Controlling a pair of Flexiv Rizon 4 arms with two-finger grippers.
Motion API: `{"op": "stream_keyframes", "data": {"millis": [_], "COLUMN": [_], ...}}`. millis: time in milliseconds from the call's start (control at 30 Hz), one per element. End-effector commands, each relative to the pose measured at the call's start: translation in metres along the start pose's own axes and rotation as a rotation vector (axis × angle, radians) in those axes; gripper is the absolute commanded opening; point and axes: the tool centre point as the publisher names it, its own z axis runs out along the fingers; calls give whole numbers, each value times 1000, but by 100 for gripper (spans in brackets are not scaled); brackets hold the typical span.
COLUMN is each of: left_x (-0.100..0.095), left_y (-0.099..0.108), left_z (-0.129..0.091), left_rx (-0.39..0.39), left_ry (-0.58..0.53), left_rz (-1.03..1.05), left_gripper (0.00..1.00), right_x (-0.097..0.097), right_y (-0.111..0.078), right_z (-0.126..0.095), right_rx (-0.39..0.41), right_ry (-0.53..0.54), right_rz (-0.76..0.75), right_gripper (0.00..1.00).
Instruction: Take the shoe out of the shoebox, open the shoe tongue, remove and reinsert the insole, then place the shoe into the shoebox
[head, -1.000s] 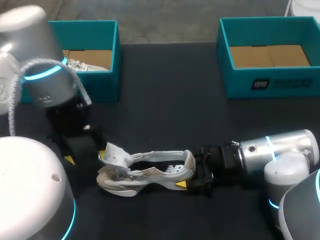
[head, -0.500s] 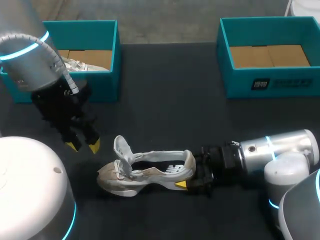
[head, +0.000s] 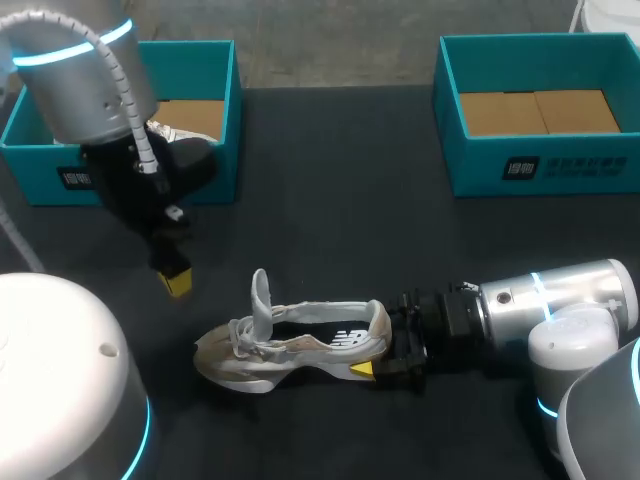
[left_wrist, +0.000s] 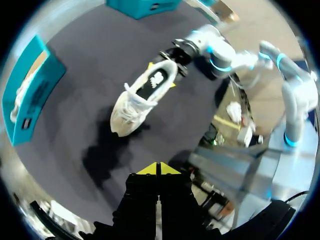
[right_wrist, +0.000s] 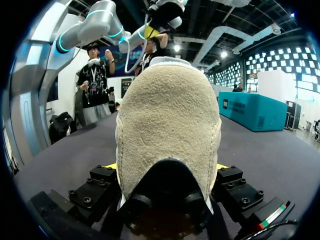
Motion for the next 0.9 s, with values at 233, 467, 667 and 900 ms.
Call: {"op": "stream_keyframes", "data": {"millis": [233,467,667,900], "left_x": [-6,-3,15,29], "left_y": [-11,-27,-54,-85], "left_z": [-3,-11,-10,8], "left_rx": [-182,-52,7,-19], "left_ry": [37,-66,-103,-141], "left_rz": [149,190,244,320], "left_gripper": [0,0,0,0], "right_x": [0,0,0,0], "right_y": [1,1,1,1], "right_z": [1,1,1,1], "right_rx": [6,6,6,6], "right_ry": [2,2,2,2], "right_rz": [0,0,0,0], "right_gripper": [0,0,0,0]}}
